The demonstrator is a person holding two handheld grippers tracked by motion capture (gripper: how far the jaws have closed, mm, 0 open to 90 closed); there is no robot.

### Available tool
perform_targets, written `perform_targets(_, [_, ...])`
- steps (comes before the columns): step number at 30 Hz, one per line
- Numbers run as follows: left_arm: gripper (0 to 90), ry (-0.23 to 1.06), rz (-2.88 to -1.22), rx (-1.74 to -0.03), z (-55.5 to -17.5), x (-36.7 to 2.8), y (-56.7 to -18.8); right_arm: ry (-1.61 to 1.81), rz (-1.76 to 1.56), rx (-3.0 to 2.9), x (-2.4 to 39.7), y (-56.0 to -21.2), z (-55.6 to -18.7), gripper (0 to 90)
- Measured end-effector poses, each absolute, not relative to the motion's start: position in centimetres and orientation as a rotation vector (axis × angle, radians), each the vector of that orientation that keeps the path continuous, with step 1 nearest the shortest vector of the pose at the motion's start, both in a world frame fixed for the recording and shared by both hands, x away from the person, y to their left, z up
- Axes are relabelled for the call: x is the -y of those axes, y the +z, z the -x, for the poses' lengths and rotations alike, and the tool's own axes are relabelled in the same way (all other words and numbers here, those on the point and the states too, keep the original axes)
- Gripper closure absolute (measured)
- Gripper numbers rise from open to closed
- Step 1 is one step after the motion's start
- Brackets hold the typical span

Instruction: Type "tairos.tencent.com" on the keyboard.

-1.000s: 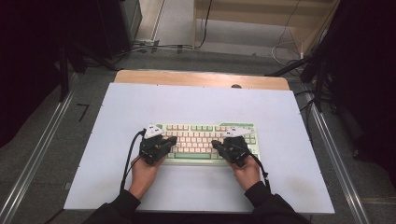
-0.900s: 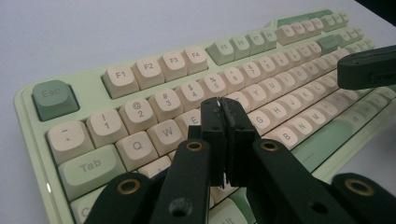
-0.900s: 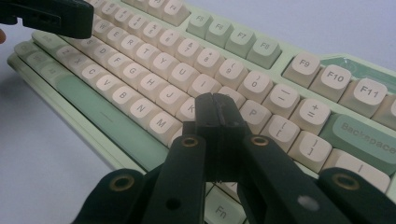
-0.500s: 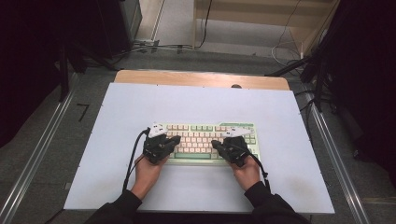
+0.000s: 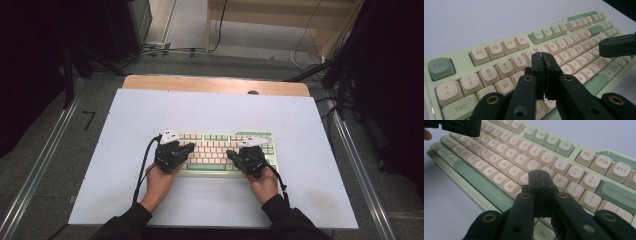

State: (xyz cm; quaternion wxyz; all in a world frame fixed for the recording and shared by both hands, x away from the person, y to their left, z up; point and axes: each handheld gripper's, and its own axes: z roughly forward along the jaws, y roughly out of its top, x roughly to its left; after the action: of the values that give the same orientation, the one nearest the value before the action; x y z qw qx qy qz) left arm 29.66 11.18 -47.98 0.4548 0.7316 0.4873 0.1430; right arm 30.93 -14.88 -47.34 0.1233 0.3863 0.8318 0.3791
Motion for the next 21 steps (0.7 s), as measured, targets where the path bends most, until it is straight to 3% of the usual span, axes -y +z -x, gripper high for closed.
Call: perform_targets(21, [89.3,0.353,-1.839,-1.214,-30.8,-10.1,-48.5,1.103,-1.117,-2.430,14.7,-47.4,-30.9,87.2])
